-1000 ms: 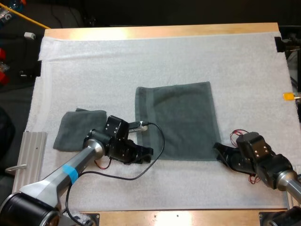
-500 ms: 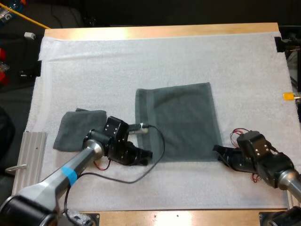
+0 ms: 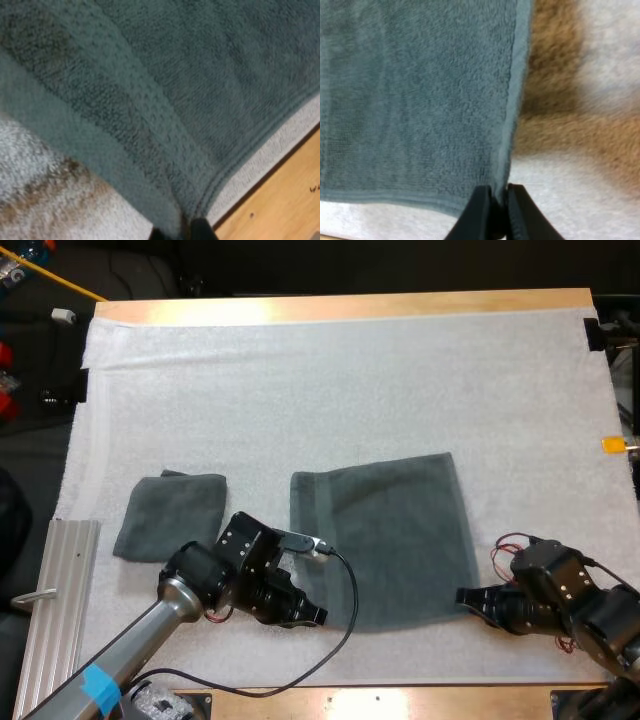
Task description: Pick towel from pile, fold and stack
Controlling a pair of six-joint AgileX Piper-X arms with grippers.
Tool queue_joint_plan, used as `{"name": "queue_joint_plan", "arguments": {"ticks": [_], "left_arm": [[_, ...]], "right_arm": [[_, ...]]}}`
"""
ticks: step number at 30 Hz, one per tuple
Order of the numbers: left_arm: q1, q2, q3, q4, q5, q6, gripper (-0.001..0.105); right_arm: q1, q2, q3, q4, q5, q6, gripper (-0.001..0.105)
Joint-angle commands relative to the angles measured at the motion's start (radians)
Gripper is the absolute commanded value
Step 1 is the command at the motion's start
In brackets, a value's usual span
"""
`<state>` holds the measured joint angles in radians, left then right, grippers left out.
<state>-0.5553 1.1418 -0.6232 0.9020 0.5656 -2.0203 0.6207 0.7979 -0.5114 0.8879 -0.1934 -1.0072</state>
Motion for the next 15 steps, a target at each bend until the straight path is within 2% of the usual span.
{"name": "queue_joint_plan", "arguments": {"ticks": [1,7,11,15], "left_arm": [[0.004,0.001,-0.003,-0.018,-0.006,0.006,0.000],[0.137,0.054,-0.003,-0.174,0.083,-0.032,0.000],[0.244,0.133,-0.003,-0.278,0.178,-0.087,0.000],[0.306,0.244,-0.003,-0.404,0.298,-0.132,0.000]], "right_arm": [[0.002,-0.002,-0.007,-0.009,0.006,0.042,0.000],[-0.001,0.084,-0.007,-0.255,0.025,0.232,0.000],[-0.001,0.203,-0.007,-0.432,0.026,0.330,0.000],[-0.002,0.334,-0.007,-0.599,0.076,0.439,0.000]]}}
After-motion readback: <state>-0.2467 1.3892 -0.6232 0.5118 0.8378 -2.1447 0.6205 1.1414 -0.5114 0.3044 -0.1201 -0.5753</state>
